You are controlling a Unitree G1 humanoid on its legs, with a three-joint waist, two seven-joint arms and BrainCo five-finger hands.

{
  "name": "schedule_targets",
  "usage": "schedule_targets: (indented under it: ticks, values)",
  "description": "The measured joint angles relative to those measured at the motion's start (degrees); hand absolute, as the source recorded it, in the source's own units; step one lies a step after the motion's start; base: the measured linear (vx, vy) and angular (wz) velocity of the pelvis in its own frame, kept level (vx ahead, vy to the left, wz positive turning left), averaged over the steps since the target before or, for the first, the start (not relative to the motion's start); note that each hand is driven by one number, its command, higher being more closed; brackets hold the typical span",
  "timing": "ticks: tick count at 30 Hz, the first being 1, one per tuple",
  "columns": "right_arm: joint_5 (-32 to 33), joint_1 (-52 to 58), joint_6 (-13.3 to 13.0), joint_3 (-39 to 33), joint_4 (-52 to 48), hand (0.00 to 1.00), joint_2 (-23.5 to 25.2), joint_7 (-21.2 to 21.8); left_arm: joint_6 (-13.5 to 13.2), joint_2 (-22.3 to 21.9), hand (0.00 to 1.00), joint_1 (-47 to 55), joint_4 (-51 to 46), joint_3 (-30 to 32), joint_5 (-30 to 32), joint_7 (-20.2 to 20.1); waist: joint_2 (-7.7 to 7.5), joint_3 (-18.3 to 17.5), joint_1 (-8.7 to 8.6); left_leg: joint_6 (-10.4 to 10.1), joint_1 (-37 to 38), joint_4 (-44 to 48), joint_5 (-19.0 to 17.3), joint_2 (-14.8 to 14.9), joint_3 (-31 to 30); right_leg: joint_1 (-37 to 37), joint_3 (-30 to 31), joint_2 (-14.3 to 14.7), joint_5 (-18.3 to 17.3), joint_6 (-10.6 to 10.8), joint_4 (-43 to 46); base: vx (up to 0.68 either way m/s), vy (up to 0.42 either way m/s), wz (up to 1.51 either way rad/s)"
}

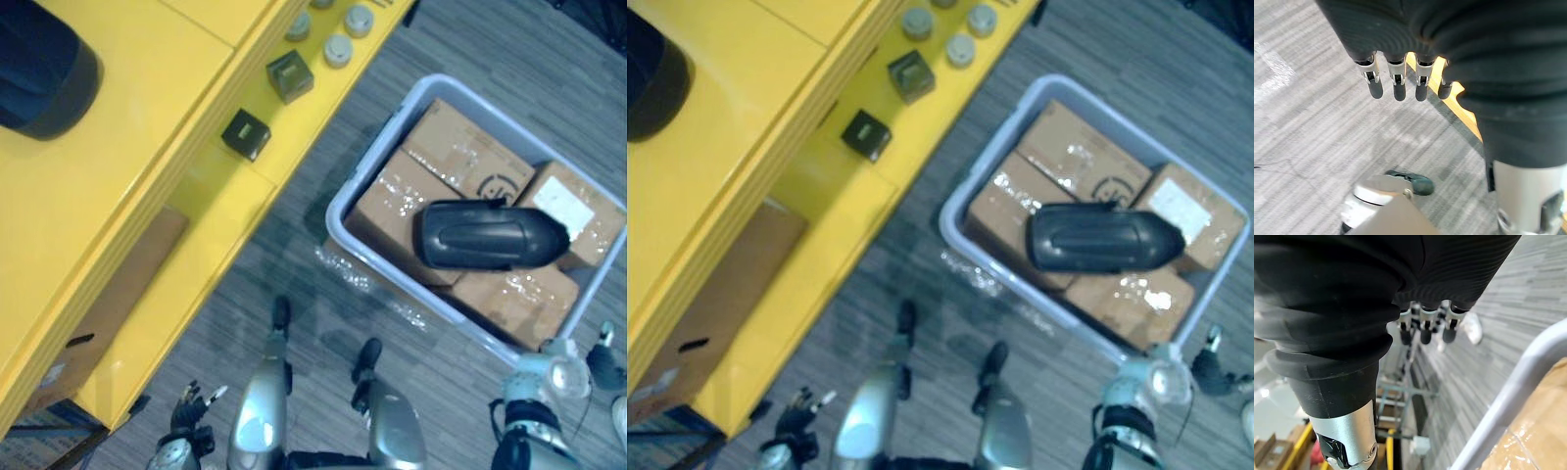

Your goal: Walk over and take plastic housings, then place them on the shelf

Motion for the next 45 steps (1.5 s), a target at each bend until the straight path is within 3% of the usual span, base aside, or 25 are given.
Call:
schedule_targets:
  ticks: [8,13,23,28,35,41,45]
  values:
    - [-0.2,-4.3,-2.7,0.7,1.0,0.00,-4.6,4.5,-2.3,-0.1,0.00,-0.8,1.1,-0.9,-1.7,-1.2,1.46,0.5,0.04,1.0,-2.3,0.1,1.2,-0.4,-0.8,-2.4,-0.1,-0.2,-0.5,-0.6,1.0,0.03,-0.005,0.05]
    - [-0.1,-5.4,-4.9,2.3,-0.2,0.00,-7.4,10.0,-3.7,-0.5,0.00,-0.8,1.2,-2.4,-1.8,-1.2,2.25,0.7,0.15,1.1,-4.2,3.2,0.6,-0.9,-1.6,-3.0,0.1,-0.5,-0.6,-0.7,1.4,0.02,0.001,0.04]
    - [0.1,-5.0,-5.0,2.9,-1.3,0.00,-7.5,15.2,-4.3,-2.1,0.00,-0.8,2.6,-2.9,-2.2,-1.9,3.73,0.8,-0.25,0.6,-6.2,5.1,0.2,-0.7,-2.6,-5.2,0.3,-1.1,-2.0,-0.8,4.1,-0.05,-0.009,0.02]
    - [1.8,-5.5,-4.6,3.5,-0.8,0.00,-10.6,17.4,-4.3,-2.0,0.00,-0.8,2.8,-3.0,-2.2,-2.3,3.97,0.8,-0.24,0.8,-7.2,5.1,0.3,-0.8,-2.7,-6.7,0.5,-1.2,-2.2,-0.8,5.6,0.00,0.000,0.00]
    - [14.2,-7.8,-3.5,3.4,3.4,0.00,-12.2,20.1,-4.4,-2.1,0.00,-0.8,2.8,-4.6,-2.2,-2.4,4.33,0.7,-0.26,1.1,-7.9,6.4,0.6,-0.7,-2.6,-7.1,0.7,-1.1,-1.9,-0.5,5.6,0.01,-0.007,-0.01]
    - [15.7,-11.5,-1.9,3.5,4.1,0.00,-12.3,20.1,-4.8,-3.9,0.00,-1.1,3.0,-4.9,-2.3,-2.4,6.60,0.7,-0.21,0.7,-7.5,7.7,-0.1,-0.1,-0.8,-7.4,3.3,-0.8,-0.8,-0.3,4.8,-0.03,-0.010,-0.20]
    - [15.7,-13.3,0.5,5.2,6.8,0.00,-14.1,20.0,-4.7,-4.6,0.00,-2.4,3.1,-7.2,-4.4,-2.9,8.09,0.8,-0.24,1.0,-7.4,7.7,-0.7,0.2,0.5,-8.2,4.5,-0.9,-0.2,-0.7,4.7,-0.05,0.005,-0.22]
